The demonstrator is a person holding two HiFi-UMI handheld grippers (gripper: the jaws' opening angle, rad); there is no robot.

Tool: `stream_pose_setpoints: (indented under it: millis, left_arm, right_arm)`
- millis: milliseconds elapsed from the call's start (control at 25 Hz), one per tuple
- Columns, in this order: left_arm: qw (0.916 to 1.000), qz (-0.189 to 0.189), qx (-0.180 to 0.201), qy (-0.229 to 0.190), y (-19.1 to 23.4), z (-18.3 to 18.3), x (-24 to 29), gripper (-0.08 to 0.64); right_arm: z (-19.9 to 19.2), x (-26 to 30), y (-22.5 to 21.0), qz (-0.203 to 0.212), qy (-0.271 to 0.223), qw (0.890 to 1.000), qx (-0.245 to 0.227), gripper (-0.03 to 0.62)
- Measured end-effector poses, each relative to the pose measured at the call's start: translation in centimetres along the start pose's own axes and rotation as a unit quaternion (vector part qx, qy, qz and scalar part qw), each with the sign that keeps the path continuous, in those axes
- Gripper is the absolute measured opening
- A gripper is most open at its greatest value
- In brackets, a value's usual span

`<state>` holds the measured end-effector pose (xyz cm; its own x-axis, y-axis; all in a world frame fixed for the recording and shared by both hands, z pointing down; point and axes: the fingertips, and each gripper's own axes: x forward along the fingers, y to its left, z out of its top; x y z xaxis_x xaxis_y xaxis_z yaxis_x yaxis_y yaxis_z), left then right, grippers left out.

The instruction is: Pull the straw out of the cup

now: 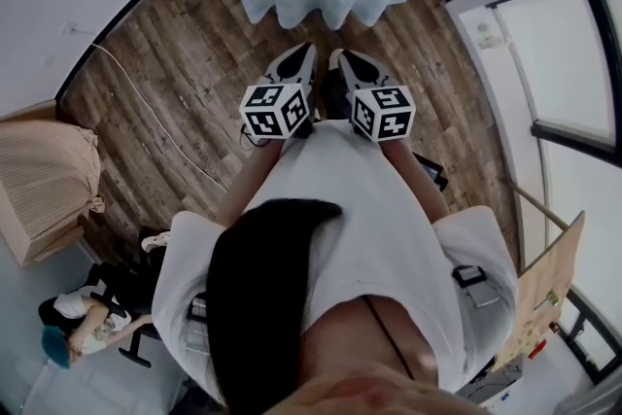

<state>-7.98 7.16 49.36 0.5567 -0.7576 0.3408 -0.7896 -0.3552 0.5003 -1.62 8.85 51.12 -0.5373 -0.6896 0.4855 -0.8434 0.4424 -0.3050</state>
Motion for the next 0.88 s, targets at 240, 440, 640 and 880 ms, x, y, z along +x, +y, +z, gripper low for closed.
stream_pose_setpoints:
  millis: [240, 440, 640, 880]
  left_arm:
    - [0.9995, 0.024, 0.013, -0.013, 1.4, 1.4, 0.4, 0.009]
    - [0.9992, 0.034, 0.018, -0.013, 2.2, 2.4, 1.8, 0.009]
    - [0.9988, 0.044, 0.021, -0.010, 2.8, 3.4, 3.7, 0.009]
    - [0.9976, 0.064, 0.025, -0.014, 4.0, 5.1, 6.1, 0.009]
  right_arm:
    - [1.2, 1.9, 0.0, 0.017, 0.000, 1.000, -0.007, 0.035]
    - [2.5, 3.4, -0.7, 0.025, -0.001, 1.000, -0.013, 0.035]
    - [3.9, 4.7, -2.5, 0.024, 0.001, 1.000, 0.000, 0.035]
    - [6.3, 6.8, -4.5, 0.033, -0.012, 0.999, 0.003, 0.035]
